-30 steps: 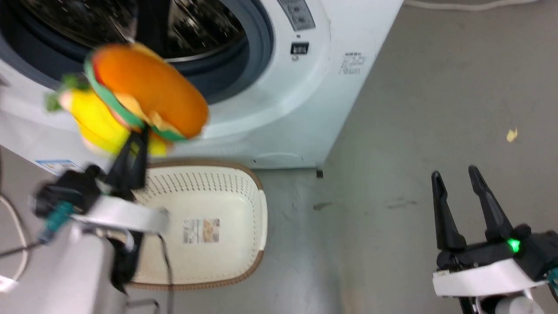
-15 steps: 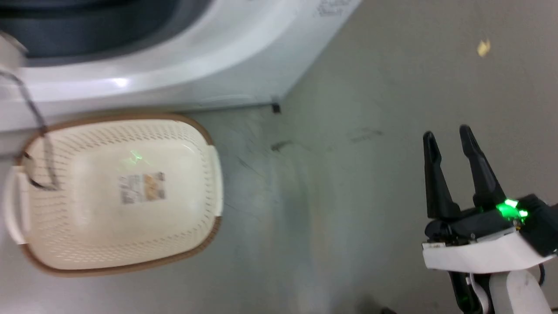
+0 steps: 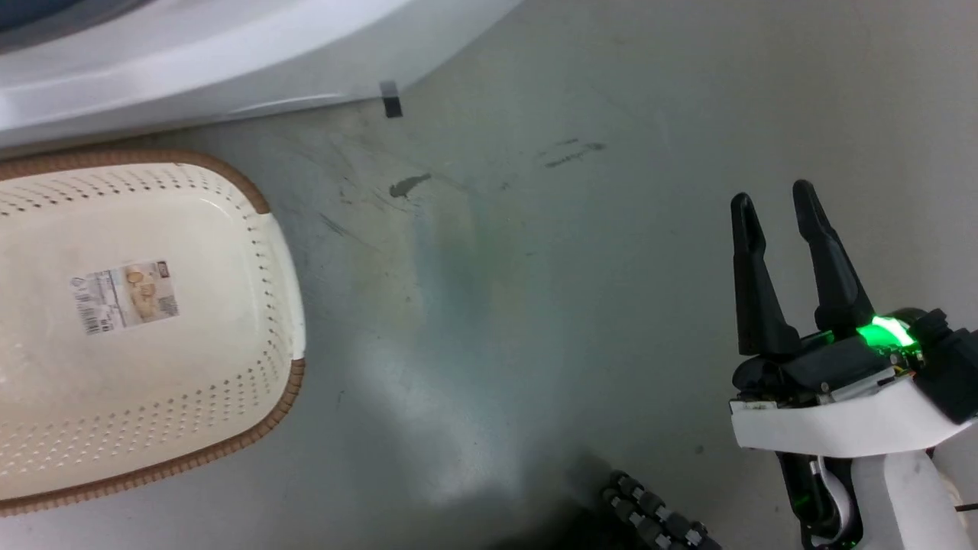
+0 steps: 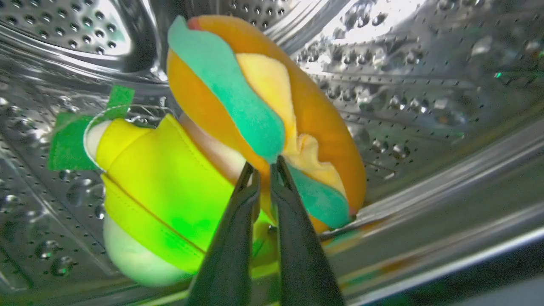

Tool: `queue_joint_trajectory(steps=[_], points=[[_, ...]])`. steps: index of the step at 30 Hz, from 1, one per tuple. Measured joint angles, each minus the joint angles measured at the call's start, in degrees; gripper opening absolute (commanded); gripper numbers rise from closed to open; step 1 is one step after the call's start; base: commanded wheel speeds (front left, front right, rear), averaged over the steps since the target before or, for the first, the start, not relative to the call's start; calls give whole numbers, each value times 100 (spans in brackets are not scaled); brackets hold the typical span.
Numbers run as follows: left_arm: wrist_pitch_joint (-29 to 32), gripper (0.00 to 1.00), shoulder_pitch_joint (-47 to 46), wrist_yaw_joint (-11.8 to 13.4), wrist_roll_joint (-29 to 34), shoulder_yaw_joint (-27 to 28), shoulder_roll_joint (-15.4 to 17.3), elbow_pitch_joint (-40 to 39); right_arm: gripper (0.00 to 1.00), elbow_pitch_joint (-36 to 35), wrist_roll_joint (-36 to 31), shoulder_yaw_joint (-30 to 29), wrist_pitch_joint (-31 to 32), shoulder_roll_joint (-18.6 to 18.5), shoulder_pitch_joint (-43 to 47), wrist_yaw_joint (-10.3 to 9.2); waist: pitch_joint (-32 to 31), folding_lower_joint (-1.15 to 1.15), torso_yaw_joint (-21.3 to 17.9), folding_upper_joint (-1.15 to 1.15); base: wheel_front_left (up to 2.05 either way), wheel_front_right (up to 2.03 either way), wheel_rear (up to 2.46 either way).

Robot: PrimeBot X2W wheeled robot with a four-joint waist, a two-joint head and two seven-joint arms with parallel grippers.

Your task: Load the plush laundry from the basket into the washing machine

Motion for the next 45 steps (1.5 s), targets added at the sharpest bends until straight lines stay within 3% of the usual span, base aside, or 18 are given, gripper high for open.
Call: queue_joint_trajectory(steps=[6, 7, 8, 9, 17, 23, 27, 31, 39, 45], points=[[-37, 0, -271, -2, -97, -619, 81, 546, 100, 12, -12, -22, -1, -1, -30, 0, 28, 0, 34, 0, 0, 0, 0], [-97, 17, -296, -2, -142, -670, 73, 621, 100, 13, -31, -37, -1, -1, -36, 0, 5, -1, 56, 0, 0, 0, 0], [-168, 48, -298, -3, -180, -713, 65, 701, 100, 15, -67, -54, -1, -1, -47, 0, -25, -1, 78, 0, 0, 0, 0], [-246, 100, -296, -5, -213, -771, 56, 779, 100, 18, -101, -70, -1, -1, -68, 0, -64, -1, 102, 0, 0, 0, 0], [-1312, 100, 115, -5, -478, -902, -305, 1314, 100, 70, -543, -341, -1, -1, -86, 0, -662, -1, 351, 0, 0, 0, 0], [-2563, 100, 1107, 54, -571, -1027, -688, 1304, 100, 147, -929, -578, -1, -1, 94, 0, -1393, -2, 617, 0, 0, 0, 0], [-2996, 100, 2026, 156, -782, -971, -976, 1068, 100, 205, -1202, -650, -1, -1, 305, 0, -1945, -2, 825, 0, 0, 0, 0], [-3110, 100, 3008, 487, -1004, -712, -1232, 391, 100, 264, -1427, -726, -1, -1, 475, 0, -2499, -3, 1056, 0, 0, 0, 0], [-3127, 100, 5200, 1172, -854, 320, -1766, -1901, 100, 396, -1578, -887, -1, 0, 925, 1, -3446, -4, 1539, 0, 0, 0, 0], [-3126, 100, 6548, 1348, -326, 671, -2279, -2739, 100, 536, -1584, -960, -1, -1, 1238, 0, -3940, -4, 1854, 0, 0, 0, 0]])
